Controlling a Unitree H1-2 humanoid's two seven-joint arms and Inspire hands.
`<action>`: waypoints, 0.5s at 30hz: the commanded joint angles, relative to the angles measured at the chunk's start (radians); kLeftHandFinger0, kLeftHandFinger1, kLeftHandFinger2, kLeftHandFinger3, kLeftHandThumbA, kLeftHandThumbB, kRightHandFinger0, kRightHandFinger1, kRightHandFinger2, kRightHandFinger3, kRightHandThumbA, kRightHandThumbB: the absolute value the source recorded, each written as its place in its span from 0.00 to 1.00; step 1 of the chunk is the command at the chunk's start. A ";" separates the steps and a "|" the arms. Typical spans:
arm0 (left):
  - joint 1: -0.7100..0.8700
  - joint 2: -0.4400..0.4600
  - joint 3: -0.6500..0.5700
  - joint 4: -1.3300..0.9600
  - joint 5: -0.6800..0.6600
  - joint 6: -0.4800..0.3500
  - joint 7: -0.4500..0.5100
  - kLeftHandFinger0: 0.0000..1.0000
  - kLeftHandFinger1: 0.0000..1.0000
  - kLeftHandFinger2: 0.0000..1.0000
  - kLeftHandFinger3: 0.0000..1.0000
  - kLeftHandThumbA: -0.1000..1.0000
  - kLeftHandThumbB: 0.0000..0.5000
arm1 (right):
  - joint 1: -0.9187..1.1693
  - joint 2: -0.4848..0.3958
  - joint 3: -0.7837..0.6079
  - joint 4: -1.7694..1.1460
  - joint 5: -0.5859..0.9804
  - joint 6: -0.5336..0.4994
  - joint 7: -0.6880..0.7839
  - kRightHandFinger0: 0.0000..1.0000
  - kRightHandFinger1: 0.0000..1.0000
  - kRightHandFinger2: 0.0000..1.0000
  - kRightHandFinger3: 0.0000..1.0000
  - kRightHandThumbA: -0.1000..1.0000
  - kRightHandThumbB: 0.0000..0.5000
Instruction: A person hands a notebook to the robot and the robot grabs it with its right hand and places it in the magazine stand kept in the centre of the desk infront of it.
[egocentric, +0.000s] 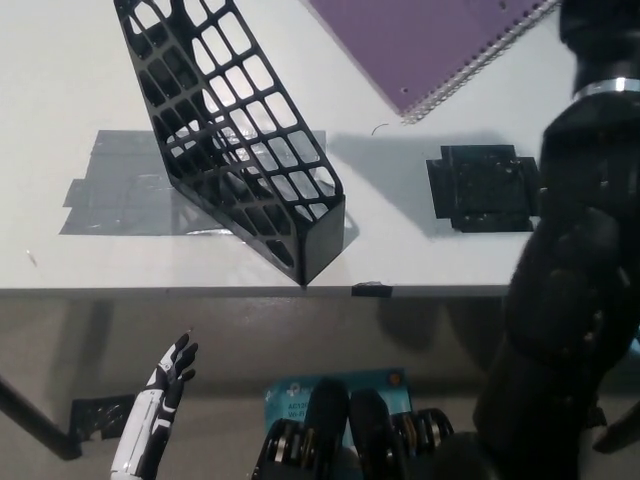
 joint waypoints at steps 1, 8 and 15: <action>-0.006 0.018 0.004 -0.029 -0.002 -0.037 0.012 0.98 1.00 1.00 1.00 1.00 1.00 | -0.069 0.068 0.068 -0.032 -0.062 -0.109 -0.057 0.00 0.00 0.00 0.00 0.82 0.00; -0.006 0.016 0.005 -0.028 -0.010 -0.037 0.006 0.97 1.00 1.00 1.00 1.00 1.00 | -0.044 0.104 0.125 0.023 -0.099 -0.164 -0.066 0.00 0.00 0.00 0.00 0.79 0.00; -0.015 0.018 0.003 -0.028 -0.005 -0.037 0.005 0.96 1.00 1.00 1.00 1.00 1.00 | -0.038 0.106 0.171 0.082 -0.091 -0.221 -0.108 0.00 0.00 0.00 0.00 0.79 0.00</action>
